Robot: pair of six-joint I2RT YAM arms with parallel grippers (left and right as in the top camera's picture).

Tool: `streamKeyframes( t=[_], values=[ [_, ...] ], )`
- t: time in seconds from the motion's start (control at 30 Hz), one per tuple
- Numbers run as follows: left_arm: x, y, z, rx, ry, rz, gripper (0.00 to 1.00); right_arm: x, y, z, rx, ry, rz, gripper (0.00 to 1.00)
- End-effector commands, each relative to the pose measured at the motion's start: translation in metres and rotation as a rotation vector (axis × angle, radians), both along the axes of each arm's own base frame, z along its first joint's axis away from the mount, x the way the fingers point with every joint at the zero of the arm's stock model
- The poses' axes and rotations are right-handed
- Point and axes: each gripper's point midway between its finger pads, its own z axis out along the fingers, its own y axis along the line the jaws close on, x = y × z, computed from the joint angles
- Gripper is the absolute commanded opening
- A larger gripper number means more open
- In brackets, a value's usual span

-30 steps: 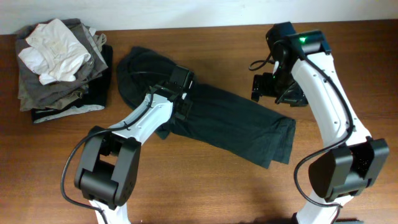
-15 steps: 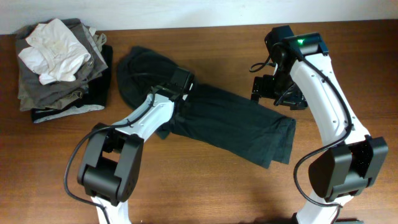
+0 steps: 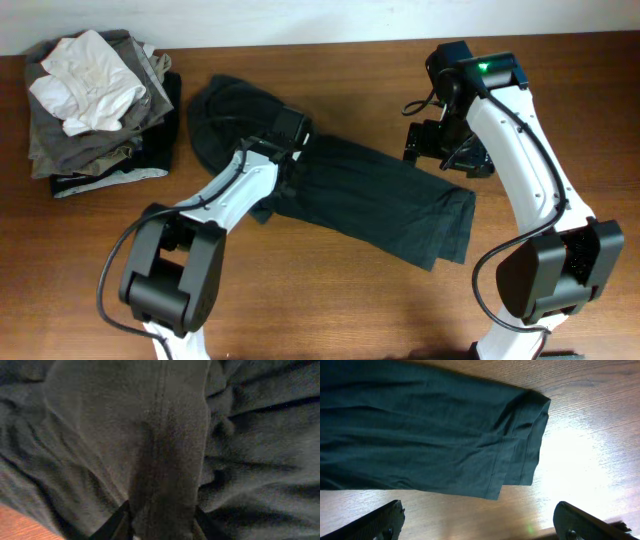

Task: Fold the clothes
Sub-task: 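Grasp the right end of the shirt with the right gripper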

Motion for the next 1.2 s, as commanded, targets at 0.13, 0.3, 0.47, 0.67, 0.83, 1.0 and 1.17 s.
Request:
streamKeyframes(
  t=[0.13,0.3,0.47,0.67,0.83,1.0,1.17],
  values=[
    [0.007,-0.003,0.022,-0.014,-0.049,-0.004,0.32,-0.002,-0.005,-0.003,-0.026,0.014,-0.017,0.99],
    [0.006,-0.003,0.022,-0.014,-0.047,-0.004,0.01,-0.008,-0.006,-0.012,-0.032,0.047,-0.017,0.99],
    [0.006,-0.003,0.023,-0.013,-0.047,-0.004,0.01,-0.022,-0.008,-0.028,-0.047,0.107,-0.075,0.99],
    [-0.003,0.001,0.059,-0.047,-0.07,0.051,0.01,-0.041,-0.005,-0.038,-0.03,0.188,-0.111,0.99],
    [-0.005,0.002,0.099,-0.087,-0.149,0.052,0.01,-0.077,0.003,-0.058,-0.039,0.329,-0.081,0.99],
    [-0.009,0.004,0.097,-0.078,-0.132,0.052,0.01,-0.112,0.03,-0.102,0.032,0.425,-0.044,0.99],
    [-0.012,0.005,0.095,-0.073,-0.118,0.05,0.09,-0.133,0.051,-0.131,0.093,0.449,0.036,0.99]
  ],
)
